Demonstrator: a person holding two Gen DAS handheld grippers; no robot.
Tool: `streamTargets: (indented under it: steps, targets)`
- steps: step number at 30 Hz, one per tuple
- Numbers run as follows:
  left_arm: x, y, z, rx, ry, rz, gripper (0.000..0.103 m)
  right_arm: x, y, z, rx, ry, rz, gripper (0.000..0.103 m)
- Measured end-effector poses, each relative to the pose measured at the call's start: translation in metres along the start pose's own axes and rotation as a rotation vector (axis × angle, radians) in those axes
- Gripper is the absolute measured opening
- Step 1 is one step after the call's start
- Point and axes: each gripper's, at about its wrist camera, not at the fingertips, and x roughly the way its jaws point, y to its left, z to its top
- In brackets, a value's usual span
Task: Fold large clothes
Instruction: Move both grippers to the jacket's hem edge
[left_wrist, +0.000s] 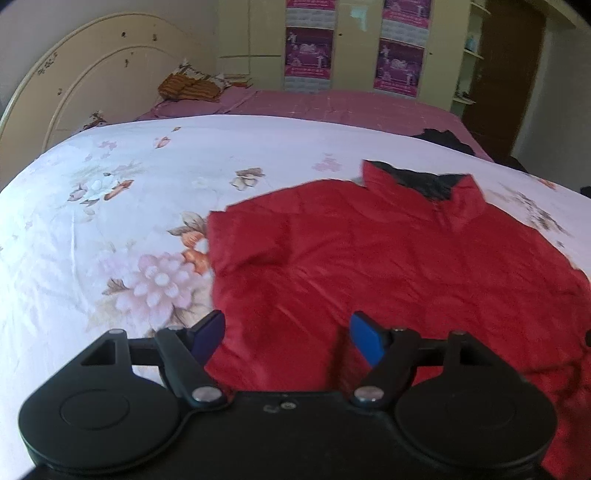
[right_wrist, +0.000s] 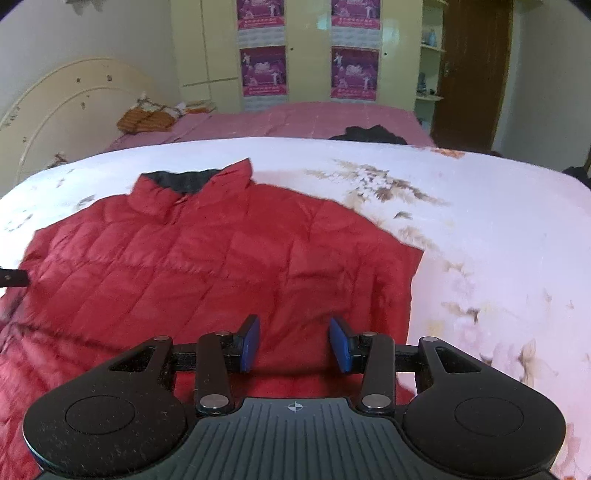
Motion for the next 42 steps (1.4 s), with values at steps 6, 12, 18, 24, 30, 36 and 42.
streamTargets:
  steps: [6, 12, 18, 24, 30, 36, 42]
  targets:
    - [-0.024, -0.019, -0.023, 0.023, 0.004, -0.022, 0.077, -0.032, 0.002, -0.022, -0.026, -0.031, 0.044, 0.083]
    - [-0.039, -0.034, -0.043, 0.046, 0.016, -0.029, 0.077, -0.052, 0.001, -0.040, -0.029, -0.025, 0.089, 0.083]
    - [-0.058, -0.037, -0.066, 0.067, 0.026, -0.046, 0.078, -0.068, -0.006, -0.057, -0.040, -0.012, 0.113, 0.083]
    - [-0.079, -0.029, -0.093, 0.079, 0.039, -0.058, 0.077, -0.080, -0.009, -0.076, -0.071, 0.010, 0.131, 0.083]
    - [-0.095, -0.014, -0.116, 0.091, 0.076, -0.052, 0.077, -0.093, -0.014, -0.099, -0.057, 0.037, 0.133, 0.083]
    - [-0.104, 0.001, -0.134, 0.089, 0.099, -0.060, 0.077, -0.107, -0.014, -0.120, -0.030, 0.058, 0.102, 0.083]
    - [-0.120, 0.032, -0.146, 0.058, 0.088, -0.047, 0.078, -0.125, -0.017, -0.144, -0.018, 0.096, 0.034, 0.083]
